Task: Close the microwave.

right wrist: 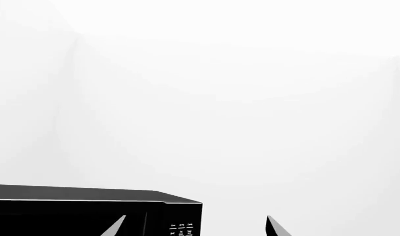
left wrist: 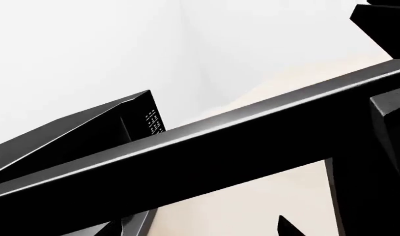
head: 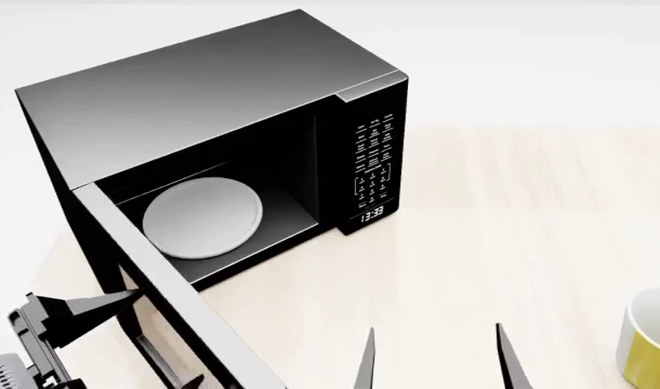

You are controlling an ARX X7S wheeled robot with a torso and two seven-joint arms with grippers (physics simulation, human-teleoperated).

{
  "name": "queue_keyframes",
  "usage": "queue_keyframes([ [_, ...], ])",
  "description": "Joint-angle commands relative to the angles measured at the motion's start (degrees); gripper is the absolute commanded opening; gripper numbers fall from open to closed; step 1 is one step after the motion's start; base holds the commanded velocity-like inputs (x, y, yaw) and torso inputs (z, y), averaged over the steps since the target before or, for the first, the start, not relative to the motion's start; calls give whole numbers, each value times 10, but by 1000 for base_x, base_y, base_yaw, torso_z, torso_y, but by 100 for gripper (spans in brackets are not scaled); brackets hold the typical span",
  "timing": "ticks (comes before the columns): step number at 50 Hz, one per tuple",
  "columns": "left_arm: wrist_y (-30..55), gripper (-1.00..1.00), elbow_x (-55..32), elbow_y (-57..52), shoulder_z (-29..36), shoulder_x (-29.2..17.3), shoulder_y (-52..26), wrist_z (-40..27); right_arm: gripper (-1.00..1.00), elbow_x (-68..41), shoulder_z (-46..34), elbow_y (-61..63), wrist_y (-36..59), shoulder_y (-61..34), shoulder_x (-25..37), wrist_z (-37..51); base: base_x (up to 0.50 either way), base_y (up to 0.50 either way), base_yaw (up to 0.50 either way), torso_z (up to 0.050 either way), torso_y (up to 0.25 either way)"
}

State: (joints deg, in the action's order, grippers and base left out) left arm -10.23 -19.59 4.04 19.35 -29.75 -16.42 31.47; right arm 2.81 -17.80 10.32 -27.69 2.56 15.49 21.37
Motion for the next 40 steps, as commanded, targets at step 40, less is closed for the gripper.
queue_keyframes([
  [40,-35,100,72,132,12,103,-103,-50,100,3,0,-4,4,-5,2,4,0,0,0,0,0],
])
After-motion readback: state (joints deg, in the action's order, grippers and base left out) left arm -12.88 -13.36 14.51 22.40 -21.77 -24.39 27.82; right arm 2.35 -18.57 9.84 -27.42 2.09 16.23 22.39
